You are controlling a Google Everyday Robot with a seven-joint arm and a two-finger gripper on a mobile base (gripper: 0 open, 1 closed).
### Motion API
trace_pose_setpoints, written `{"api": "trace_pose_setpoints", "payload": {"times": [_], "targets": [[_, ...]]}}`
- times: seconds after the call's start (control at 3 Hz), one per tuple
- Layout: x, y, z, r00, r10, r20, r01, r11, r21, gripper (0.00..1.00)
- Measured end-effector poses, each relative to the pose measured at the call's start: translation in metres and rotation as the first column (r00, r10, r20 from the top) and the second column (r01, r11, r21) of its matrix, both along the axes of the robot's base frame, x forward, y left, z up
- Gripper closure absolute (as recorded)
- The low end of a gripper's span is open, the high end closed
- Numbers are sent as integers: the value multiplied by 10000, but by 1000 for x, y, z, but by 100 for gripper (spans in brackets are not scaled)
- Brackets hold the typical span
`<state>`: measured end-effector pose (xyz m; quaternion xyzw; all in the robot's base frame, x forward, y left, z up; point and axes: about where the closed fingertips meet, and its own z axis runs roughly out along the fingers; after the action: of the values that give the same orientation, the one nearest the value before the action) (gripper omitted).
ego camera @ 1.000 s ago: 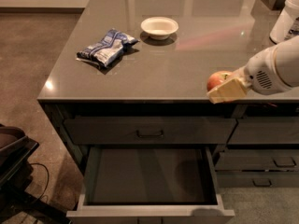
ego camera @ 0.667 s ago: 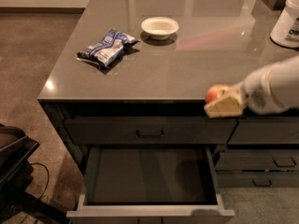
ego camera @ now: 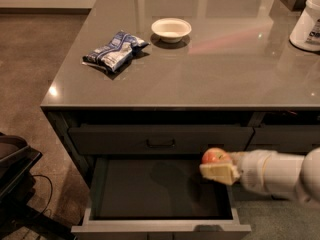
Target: Place apple into middle drawer
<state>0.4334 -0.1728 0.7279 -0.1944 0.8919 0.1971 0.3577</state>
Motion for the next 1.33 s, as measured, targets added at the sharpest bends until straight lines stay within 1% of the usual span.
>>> {"api": "trace_pose_setpoints", "payload": {"times": [0.33, 0.67, 1.0, 1.33], "targets": [[-12, 8, -74, 9973, -397, -618, 486, 9873, 1509, 100], [-14, 13, -99, 9941, -335, -1035, 540, 9780, 2015, 100], [-14, 13, -112, 9915, -528, -1190, 778, 9732, 2166, 100], [-15, 29, -162, 9866, -594, -1519, 936, 9689, 2291, 100]]}}
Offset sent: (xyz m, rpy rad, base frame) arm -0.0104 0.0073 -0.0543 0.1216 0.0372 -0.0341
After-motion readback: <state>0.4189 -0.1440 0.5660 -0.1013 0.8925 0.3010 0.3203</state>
